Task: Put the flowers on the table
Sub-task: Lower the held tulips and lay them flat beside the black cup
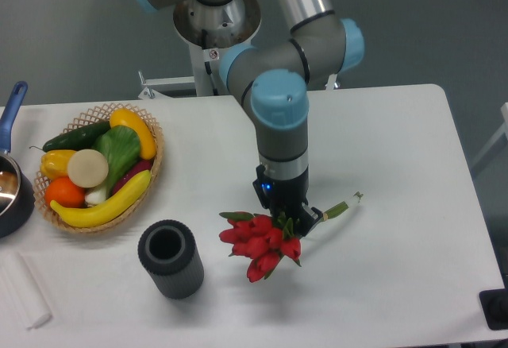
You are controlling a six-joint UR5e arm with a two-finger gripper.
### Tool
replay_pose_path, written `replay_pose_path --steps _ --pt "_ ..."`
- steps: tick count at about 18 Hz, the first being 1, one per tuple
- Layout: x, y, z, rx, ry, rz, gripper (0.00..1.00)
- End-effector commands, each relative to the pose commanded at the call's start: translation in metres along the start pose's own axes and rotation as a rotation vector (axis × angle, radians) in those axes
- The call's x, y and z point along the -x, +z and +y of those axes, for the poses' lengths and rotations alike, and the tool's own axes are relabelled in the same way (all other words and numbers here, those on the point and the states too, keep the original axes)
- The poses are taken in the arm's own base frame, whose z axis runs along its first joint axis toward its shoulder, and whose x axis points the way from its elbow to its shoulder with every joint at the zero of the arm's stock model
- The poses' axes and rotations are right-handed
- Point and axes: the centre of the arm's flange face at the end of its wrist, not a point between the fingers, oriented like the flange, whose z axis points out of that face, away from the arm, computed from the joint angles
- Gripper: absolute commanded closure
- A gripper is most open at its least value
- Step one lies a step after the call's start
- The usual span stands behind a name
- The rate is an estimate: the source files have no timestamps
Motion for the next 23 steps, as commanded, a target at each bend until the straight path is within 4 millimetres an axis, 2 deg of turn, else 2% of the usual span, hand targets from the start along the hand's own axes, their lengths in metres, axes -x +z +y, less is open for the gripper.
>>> replay_pose_path --steps 4,12,13,14,15,18,19,20,23 --pt "0.000 0.022 -0.002 0.004 0.004 0.028 0.53" --pt "0.009 0.034 -0.004 0.001 0.001 0.037 0.51" --pt "0.008 0.035 -0.004 0.001 0.001 0.037 0.44" --pt "0.008 0.035 -0.004 0.000 0.002 0.034 0.18" --pt "0.009 0.032 -0.005 -0.002 0.002 0.030 0.00" --pt "0.010 0.019 -0.006 -0.030 -0.001 0.020 0.00" --pt "0.011 0.008 -0.007 -0.051 -0.003 0.008 0.00" --pt "0.014 -0.005 -0.008 -0.071 -0.004 -0.009 0.00" --pt "0.036 -0.069 -0.013 -0.161 -0.018 -0.103 0.00"
